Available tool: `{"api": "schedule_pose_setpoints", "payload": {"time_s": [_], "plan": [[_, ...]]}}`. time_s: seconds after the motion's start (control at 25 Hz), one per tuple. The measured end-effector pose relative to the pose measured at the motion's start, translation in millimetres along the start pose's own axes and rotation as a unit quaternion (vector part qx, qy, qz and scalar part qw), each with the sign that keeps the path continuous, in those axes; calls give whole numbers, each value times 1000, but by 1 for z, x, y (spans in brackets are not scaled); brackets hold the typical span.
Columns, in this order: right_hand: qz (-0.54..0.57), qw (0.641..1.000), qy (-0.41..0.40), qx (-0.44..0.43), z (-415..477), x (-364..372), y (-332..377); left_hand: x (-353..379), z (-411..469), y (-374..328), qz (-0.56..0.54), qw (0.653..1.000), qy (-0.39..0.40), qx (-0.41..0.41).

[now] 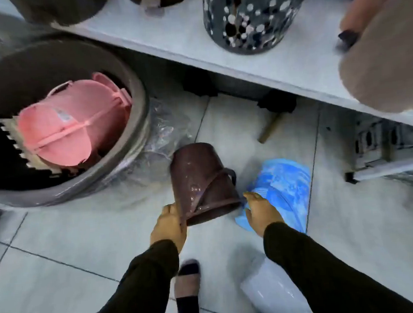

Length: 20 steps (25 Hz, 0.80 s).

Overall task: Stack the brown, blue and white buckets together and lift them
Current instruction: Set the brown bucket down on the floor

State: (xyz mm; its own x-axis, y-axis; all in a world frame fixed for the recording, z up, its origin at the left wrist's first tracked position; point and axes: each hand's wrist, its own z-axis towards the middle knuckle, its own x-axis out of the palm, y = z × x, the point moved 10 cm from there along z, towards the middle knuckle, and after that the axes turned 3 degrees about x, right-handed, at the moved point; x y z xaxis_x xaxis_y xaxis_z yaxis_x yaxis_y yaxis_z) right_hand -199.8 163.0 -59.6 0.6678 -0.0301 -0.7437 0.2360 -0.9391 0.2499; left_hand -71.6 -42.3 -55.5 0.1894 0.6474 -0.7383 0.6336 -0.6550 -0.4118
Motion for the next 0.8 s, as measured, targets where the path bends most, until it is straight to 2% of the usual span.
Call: {"api": "schedule_pose_setpoints", "payload": {"time_s": [0.16, 0.28, 0.36, 0.44, 0.52, 0.6, 0.72, 0.8], "plan": [[24, 1000, -19, 6, 68, 30, -10, 52, 50, 39, -16, 1000, 17, -12], [30, 998, -47, -9, 82, 48, -14, 70, 67, 44, -45, 999, 1, 20], [38, 995, -88, -12, 81, 38, -17, 61, 73, 32, -14, 998, -18, 61], [102, 983, -151, -20, 80, 14, -16, 42, 77, 16, 20, 993, -47, 111], [169, 966, -193, -18, 85, -12, -11, 11, 88, 5, -7, 989, -87, 119], [188, 966, -176, 33, 97, -21, -15, -13, 108, 7, -70, 989, -105, 77], [241, 957, -108, 120, 107, -6, -29, -15, 140, 18, -203, 976, -74, -23], [279, 949, -101, 107, 108, 3, -26, -8, 158, 31, -269, 957, -60, -92]]}}
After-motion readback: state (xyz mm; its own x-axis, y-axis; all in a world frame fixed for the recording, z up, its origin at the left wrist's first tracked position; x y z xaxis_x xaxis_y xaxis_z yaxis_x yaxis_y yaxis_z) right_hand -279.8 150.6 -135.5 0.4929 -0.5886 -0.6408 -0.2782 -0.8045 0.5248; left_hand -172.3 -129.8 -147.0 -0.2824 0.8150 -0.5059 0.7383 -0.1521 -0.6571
